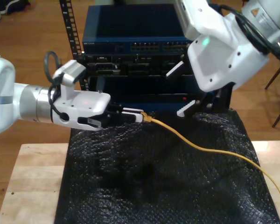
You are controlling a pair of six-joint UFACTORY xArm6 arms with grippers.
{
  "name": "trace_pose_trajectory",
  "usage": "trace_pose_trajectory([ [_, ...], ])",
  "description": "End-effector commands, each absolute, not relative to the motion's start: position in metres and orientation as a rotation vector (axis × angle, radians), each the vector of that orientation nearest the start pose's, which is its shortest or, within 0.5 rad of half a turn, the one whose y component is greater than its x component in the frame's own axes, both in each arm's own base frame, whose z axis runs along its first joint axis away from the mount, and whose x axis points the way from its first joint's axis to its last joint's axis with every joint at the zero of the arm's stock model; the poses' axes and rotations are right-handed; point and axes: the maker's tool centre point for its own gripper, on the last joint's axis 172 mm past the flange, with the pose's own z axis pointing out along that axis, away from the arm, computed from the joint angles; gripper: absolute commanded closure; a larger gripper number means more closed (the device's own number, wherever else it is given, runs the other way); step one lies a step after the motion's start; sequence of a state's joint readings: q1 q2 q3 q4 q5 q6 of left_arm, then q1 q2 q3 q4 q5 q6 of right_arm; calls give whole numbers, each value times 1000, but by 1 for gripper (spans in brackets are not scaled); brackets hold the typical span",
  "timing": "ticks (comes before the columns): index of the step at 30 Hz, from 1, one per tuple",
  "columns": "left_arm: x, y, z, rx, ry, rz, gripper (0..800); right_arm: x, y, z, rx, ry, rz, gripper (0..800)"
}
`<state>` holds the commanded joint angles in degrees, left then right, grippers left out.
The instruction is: Grab the cable and plug it in
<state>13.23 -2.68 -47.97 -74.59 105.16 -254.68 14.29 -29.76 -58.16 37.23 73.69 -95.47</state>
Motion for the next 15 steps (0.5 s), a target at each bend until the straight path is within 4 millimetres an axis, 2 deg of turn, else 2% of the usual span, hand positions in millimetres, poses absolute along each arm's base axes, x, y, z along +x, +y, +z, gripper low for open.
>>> trace_pose_trajectory([
  [8, 361, -190, 349, 1287, -898, 720, 794, 337, 236, 425, 1931, 2558, 1134, 13],
  [15, 353, -191, 358, 1221, -861, 693, 794, 336, 249, 429, 1821, 2480, 1256, 26],
])
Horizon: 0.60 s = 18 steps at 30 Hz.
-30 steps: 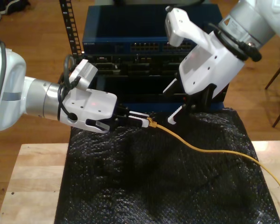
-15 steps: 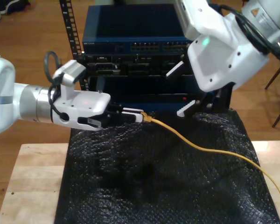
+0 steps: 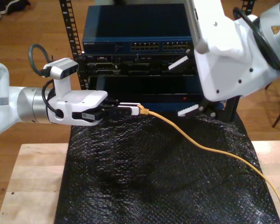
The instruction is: Grab the cable and plug it in
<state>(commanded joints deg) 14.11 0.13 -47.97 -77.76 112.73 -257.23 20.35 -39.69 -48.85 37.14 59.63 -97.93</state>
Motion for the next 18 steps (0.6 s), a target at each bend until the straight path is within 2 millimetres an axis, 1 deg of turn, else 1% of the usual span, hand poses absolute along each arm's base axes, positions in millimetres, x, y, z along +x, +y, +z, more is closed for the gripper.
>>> trace_pose_trajectory([
  [4, 349, -188, 359, 1199, -839, 679, 794, 337, 258, 423, 1785, 2450, 1295, 23],
  [7, 346, -188, 361, 1176, -830, 664, 794, 334, 261, 419, 1766, 2443, 1309, 26],
  [10, 346, -187, 360, 1171, -805, 645, 794, 331, 260, 420, 1748, 2431, 1324, 27],
  [15, 348, -184, 373, 1120, -756, 647, 794, 325, 261, 416, 1672, 2463, 1326, 28],
  [18, 347, -182, 375, 1101, -744, 642, 794, 321, 265, 414, 1656, 2480, 1325, 27],
])
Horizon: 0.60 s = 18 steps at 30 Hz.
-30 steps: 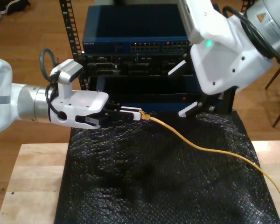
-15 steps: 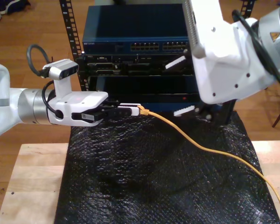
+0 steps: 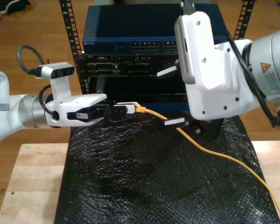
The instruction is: Grab the cable and plug it in
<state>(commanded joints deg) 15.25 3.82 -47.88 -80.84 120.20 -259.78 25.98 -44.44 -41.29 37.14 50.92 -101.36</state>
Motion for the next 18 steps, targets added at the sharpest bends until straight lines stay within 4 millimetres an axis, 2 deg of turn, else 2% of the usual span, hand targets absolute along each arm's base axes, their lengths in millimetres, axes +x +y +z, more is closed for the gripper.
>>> trace_pose_trajectory([
  [5, 344, -180, 380, 1082, -726, 619, 794, 324, 273, 417, 1608, 2459, 1361, 27],
  [10, 341, -179, 382, 1066, -704, 584, 794, 318, 298, 421, 1485, 2465, 1421, 41],
  [14, 338, -177, 390, 1031, -698, 579, 794, 319, 299, 420, 1482, 2459, 1425, 39],
  [18, 344, -174, 403, 983, -671, 618, 794, 318, 301, 417, 1474, 2458, 1428, 33],
])
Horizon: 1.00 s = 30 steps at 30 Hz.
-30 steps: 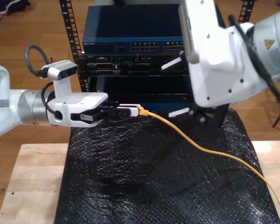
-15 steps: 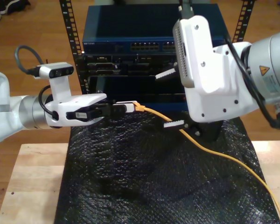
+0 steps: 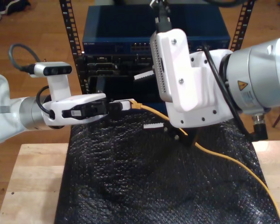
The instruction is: Grab the cable and plug it in
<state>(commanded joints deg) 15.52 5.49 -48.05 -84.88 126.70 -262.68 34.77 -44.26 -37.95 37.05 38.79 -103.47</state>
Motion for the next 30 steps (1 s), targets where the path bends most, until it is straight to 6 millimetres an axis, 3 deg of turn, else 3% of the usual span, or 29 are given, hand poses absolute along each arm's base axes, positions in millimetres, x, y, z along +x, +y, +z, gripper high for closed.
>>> trace_pose_trajectory([
  [4, 341, -173, 408, 960, -671, 614, 794, 323, 301, 416, 1448, 2426, 1446, 42],
  [12, 336, -171, 411, 935, -666, 601, 794, 320, 309, 421, 1399, 2422, 1471, 154],
  [30, 332, -170, 410, 933, -614, 508, 795, 325, 308, 423, 1401, 2393, 1485, 310],
])
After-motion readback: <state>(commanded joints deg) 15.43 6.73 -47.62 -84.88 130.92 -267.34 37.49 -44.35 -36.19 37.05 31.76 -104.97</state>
